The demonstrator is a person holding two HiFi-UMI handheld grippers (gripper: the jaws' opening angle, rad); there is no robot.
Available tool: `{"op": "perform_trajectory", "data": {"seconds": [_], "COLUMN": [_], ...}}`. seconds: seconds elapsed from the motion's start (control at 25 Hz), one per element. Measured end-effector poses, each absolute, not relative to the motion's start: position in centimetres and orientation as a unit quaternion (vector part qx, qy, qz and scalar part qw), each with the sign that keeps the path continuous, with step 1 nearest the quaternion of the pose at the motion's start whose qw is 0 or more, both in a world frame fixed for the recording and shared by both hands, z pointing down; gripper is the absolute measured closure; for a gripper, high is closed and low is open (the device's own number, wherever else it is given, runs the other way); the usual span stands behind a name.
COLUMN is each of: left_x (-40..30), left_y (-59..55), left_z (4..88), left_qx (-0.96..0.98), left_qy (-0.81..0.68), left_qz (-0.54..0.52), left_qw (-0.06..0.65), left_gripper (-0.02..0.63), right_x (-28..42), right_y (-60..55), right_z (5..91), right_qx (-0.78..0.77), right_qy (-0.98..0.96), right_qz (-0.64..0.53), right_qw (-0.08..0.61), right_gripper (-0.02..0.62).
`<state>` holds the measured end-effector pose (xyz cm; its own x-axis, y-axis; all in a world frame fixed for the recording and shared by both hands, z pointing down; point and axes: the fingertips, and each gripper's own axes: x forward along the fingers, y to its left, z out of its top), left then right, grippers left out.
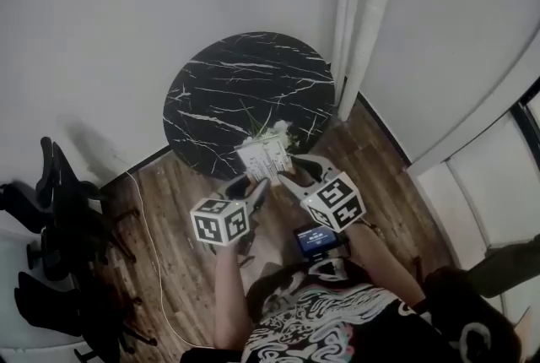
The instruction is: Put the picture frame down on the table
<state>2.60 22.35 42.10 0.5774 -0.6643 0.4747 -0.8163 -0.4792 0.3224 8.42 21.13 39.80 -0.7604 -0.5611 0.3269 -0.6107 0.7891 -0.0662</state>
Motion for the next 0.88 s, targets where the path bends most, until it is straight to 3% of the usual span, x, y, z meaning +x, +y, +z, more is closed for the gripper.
{"op": "perform_trajectory", "data": {"seconds": [0.44,0.88], "left_x": [1.5,-3.0], "left_y": [18.4,5.1], "left_z": [43.0,42.6], "left_qx": [0.832,0.843], "left_qy": [-0.463,-0.446], "left_qz": [0.135,0.137], "left_qw": [0.274,0.268], "left_gripper": [0.426,0.426], "right_x": [7.3,2.9], "right_y": [16.7,3.7], "right_z": [40.8,40.4], "right_qx": [0.289,0.309], "right_qy": [-0.942,-0.933], "right_qz": [0.092,0.107], "right_qw": [0.143,0.151], "right_gripper": [0.414,0.414]}}
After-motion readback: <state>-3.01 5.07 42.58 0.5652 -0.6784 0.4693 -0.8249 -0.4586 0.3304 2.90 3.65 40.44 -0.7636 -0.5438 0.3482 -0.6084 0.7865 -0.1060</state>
